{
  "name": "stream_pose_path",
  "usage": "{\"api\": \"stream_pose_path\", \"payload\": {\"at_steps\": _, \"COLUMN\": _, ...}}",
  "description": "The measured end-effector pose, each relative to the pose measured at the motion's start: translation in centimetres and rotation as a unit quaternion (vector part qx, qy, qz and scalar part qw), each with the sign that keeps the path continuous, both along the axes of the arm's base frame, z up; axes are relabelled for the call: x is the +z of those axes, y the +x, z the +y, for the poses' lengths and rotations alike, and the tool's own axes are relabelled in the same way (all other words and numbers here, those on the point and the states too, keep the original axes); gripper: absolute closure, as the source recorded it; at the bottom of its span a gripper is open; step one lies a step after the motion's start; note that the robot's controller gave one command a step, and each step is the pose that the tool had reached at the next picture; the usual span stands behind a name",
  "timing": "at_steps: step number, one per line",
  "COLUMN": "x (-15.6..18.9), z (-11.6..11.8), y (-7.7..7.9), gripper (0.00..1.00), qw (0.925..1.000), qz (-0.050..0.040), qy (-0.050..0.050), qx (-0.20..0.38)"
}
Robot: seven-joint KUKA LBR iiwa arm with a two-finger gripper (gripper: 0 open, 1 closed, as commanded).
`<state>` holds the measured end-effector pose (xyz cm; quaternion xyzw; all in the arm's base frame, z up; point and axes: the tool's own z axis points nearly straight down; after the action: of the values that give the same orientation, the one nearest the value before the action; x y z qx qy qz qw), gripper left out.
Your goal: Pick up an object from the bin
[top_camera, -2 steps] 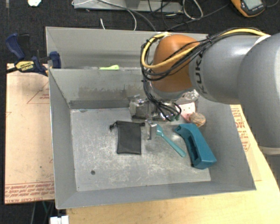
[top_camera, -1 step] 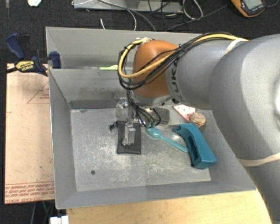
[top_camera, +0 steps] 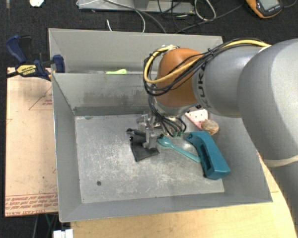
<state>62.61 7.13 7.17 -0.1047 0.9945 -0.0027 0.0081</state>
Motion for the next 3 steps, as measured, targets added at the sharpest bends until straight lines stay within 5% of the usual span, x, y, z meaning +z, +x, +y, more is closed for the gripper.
{"api": "stream_pose_path", "payload": {"at_steps": 1, "x": 0.0, "z": 0.0, "y": 0.0, "gripper": 1.0, "qw": 1.0, "qz": 0.0, "qy": 0.0, "qx": 0.0}}
{"api": "stream_pose_path", "payload": {"at_steps": 2, "x": 0.0, "z": 0.0, "y": 0.8, "gripper": 1.0, "qw": 0.9939, "qz": -0.001, "qy": -0.001, "qx": 0.111}}
{"api": "stream_pose_path", "payload": {"at_steps": 3, "x": 0.1, "z": -1.5, "y": 0.9, "gripper": 1.0, "qw": 0.9536, "qz": -0.0036, "qy": -0.004, "qx": 0.301}}
